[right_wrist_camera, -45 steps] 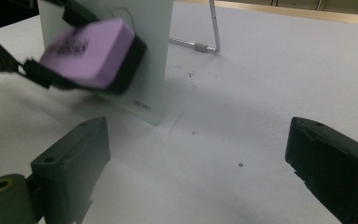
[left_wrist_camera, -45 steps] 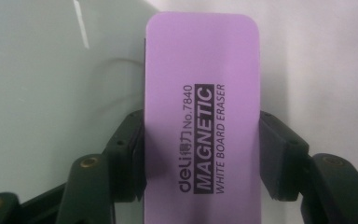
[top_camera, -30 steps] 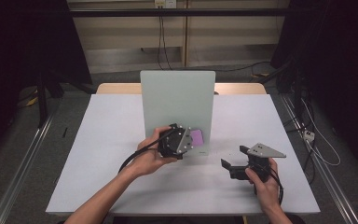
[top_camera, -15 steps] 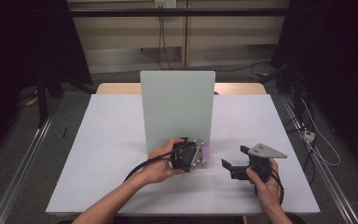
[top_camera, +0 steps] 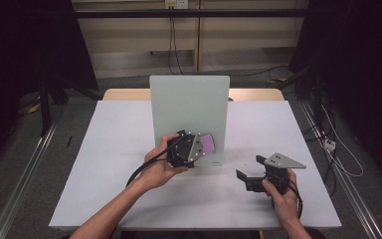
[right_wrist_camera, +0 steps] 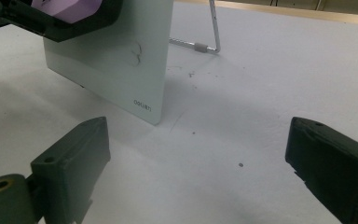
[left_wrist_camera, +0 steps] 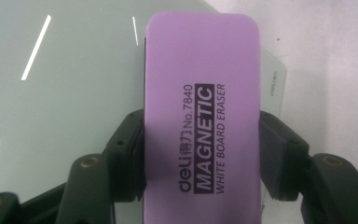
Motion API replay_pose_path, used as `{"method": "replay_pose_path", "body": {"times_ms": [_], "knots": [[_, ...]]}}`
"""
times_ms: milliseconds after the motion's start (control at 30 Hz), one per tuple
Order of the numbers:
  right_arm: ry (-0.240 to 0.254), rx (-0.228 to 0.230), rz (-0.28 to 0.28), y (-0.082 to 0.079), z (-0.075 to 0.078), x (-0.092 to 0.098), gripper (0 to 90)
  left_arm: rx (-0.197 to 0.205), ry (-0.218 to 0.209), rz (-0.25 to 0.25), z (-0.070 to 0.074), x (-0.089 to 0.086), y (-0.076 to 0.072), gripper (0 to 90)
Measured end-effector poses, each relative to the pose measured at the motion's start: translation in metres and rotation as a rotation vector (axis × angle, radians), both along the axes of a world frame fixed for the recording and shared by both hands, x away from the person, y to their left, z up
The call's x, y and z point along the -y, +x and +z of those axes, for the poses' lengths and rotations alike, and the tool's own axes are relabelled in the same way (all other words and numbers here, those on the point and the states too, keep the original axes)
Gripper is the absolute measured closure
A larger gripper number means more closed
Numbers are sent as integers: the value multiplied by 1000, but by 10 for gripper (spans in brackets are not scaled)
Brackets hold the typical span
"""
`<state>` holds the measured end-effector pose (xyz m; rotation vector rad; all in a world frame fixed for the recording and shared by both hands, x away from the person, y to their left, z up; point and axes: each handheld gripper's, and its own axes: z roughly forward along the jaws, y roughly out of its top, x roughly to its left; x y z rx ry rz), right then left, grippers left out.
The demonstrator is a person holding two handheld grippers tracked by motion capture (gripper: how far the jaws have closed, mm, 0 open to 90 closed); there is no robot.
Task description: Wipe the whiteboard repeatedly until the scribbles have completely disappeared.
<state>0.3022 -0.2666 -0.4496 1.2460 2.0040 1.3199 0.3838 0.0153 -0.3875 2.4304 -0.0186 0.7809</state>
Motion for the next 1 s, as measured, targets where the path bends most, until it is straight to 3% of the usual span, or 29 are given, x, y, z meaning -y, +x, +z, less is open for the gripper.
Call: {"method": "replay_pose_path", "body": {"times_ms": [200,267,433,700,833,1000], "knots": [[0,1,0,0,0,0,62,3,76,-36,-18,15,-9,412],[-1,2,-1,0,0,0,62,-36,67,-56,-22,20,-9,412],[-1,4,-7,-1,1,2,61,-43,83,-99,-31,32,-12,411],[9,17,-60,-4,3,12,65,-98,95,-171,-44,60,-14,412],[15,16,-61,-5,3,14,64,-103,79,-191,-41,63,-11,412],[17,17,-54,-5,3,13,64,-61,11,-154,-12,54,0,412]]}}
